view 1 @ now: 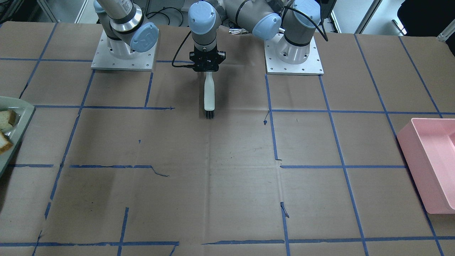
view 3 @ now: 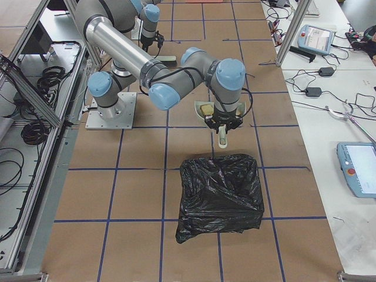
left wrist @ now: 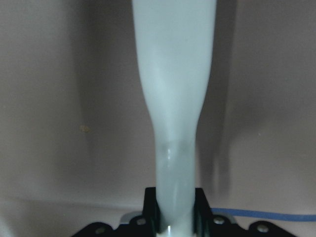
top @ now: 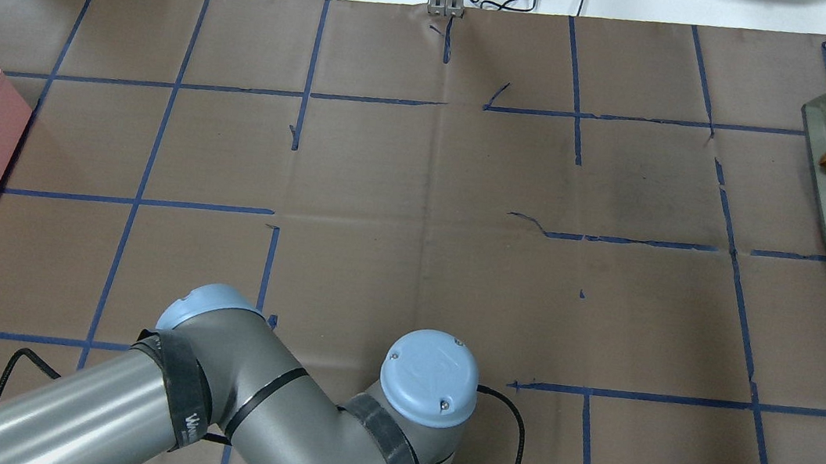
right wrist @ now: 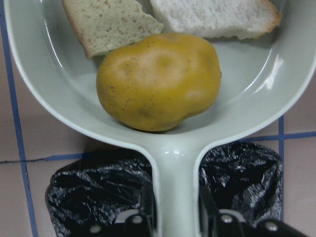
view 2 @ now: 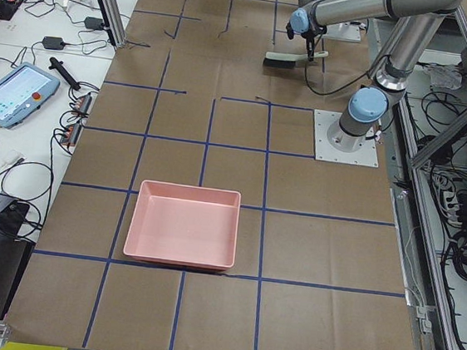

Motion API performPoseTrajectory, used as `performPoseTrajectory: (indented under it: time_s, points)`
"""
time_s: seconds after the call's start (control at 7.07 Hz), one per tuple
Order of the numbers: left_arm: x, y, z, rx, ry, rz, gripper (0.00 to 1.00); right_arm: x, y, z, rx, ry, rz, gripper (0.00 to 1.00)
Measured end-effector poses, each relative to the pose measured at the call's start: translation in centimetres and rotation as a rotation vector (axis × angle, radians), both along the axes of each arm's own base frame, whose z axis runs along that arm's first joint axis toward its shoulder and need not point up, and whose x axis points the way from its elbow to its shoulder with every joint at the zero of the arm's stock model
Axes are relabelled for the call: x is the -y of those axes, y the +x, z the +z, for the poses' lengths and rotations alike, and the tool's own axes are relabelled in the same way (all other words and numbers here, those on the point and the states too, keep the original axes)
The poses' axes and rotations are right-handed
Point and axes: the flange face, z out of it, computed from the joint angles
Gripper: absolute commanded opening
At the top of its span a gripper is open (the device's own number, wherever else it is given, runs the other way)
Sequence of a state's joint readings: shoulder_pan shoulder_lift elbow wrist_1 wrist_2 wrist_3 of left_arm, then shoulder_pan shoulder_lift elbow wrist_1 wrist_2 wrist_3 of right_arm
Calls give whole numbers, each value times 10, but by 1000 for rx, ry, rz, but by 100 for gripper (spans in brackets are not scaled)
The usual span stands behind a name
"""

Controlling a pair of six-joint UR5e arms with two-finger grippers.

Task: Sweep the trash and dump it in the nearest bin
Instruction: 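Carry the loaded white dustpan over the black trash bin with the right gripper, then lower the white brush onto the table and open the left gripper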

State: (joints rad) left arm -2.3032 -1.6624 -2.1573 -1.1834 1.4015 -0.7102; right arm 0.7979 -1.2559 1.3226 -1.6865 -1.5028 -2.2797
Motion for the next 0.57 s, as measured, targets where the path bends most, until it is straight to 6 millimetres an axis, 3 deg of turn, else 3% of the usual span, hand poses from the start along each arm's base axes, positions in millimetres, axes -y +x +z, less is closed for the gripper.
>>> performPoseTrajectory:
  time_s: [0.14,0.57]
  points:
    - [2,1,0,1,-1,3,31,4,-31,0,-17,-8,14,0]
    - [6,2,0,2,-6,7,47,1,-145,-9,-62,-20,46,0]
